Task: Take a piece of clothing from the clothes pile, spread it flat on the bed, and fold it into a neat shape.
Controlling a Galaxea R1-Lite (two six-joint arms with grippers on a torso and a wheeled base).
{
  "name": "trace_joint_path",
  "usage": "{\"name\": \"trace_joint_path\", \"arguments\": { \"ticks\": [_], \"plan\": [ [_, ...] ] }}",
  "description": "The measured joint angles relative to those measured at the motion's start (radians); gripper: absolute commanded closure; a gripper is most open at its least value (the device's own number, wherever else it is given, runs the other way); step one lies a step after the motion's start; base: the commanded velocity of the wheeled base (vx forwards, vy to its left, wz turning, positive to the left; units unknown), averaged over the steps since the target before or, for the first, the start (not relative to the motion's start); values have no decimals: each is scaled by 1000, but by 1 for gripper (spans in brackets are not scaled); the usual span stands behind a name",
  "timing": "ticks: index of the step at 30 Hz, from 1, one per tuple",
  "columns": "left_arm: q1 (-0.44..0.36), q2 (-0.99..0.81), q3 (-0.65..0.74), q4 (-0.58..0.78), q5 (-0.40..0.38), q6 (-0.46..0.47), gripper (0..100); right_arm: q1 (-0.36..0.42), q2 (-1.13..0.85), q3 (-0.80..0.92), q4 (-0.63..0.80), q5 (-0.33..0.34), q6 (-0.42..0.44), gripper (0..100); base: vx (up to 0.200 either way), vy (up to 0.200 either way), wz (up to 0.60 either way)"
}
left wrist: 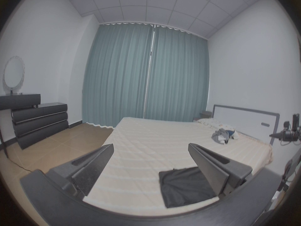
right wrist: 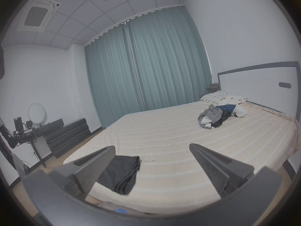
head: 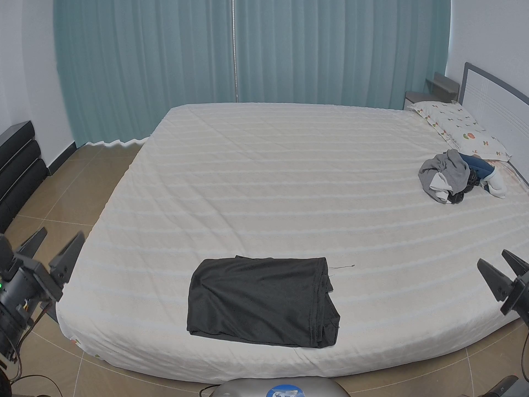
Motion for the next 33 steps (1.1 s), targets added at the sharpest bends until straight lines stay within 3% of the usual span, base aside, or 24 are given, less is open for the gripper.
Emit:
{"name": "trace_joint_path", "arguments": {
  "ticks": [10, 16, 20, 25, 33],
  "plan": [
    [17, -479, -47, 653, 43, 122, 0, 5, -404, -81, 564, -3, -108, 0, 0, 0, 0],
    [79, -755, -90, 887, 67, 183, 0, -25, -629, -113, 798, -11, -193, 0, 0, 0, 0],
    [109, -869, -103, 944, 64, 215, 0, -51, -741, -118, 886, -31, -246, 0, 0, 0, 0],
    [123, -943, -77, 925, 46, 229, 0, -69, -805, -93, 835, -44, -293, 0, 0, 0, 0],
    [127, -976, 59, 630, -16, 226, 0, -73, -835, 21, 559, -39, -350, 0, 0, 0, 0]
  ]
}}
